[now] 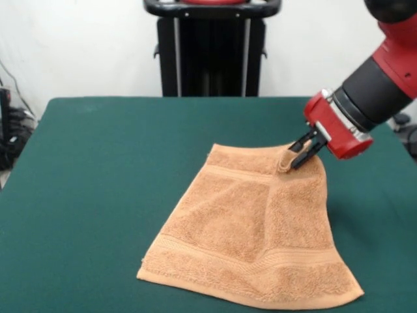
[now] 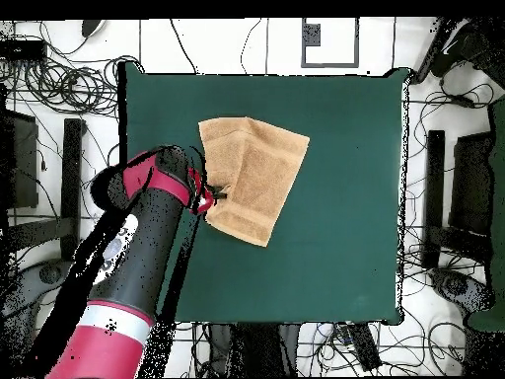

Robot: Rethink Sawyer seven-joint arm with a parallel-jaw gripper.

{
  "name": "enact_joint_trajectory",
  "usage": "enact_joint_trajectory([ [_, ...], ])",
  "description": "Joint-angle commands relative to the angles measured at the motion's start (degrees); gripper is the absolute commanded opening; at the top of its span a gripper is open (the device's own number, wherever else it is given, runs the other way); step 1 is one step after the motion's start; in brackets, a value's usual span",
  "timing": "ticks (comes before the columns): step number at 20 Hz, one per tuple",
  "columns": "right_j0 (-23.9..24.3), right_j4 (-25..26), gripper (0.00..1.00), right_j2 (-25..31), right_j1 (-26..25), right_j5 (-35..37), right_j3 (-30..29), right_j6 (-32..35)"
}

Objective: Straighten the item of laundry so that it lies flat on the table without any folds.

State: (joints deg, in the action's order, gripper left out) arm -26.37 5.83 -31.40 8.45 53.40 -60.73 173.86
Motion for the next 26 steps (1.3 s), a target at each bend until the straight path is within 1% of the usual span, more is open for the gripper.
enact_joint_trajectory([
  [1,-2.15,-2.42,0.0,5.4,-1.65,-0.89,1.21,6.82],
  [6,-2.41,-1.36,0.0,4.72,-3.79,-1.54,2.02,7.12],
  [12,-2.44,-0.95,0.0,3.81,-5.66,0.56,3.6,7.1],
  [13,-2.3,-0.89,1.0,3.82,-5.73,0.79,3.86,6.55],
  [16,-2.31,-0.86,1.0,3.8,-6.22,1.24,4.83,6.31],
  [18,-2.07,-0.73,1.0,3.39,-6.98,2.77,6.62,5.85],
  [21,-1.32,-0.78,1.0,3.6,-8.26,2.84,8.83,5.3],
  [23,-0.92,-0.93,1.0,3.79,-8.67,2.69,9.5,5.14],
  [26,-0.58,-1.04,1.0,4.1,-8.27,1.79,8.87,4.86],
])
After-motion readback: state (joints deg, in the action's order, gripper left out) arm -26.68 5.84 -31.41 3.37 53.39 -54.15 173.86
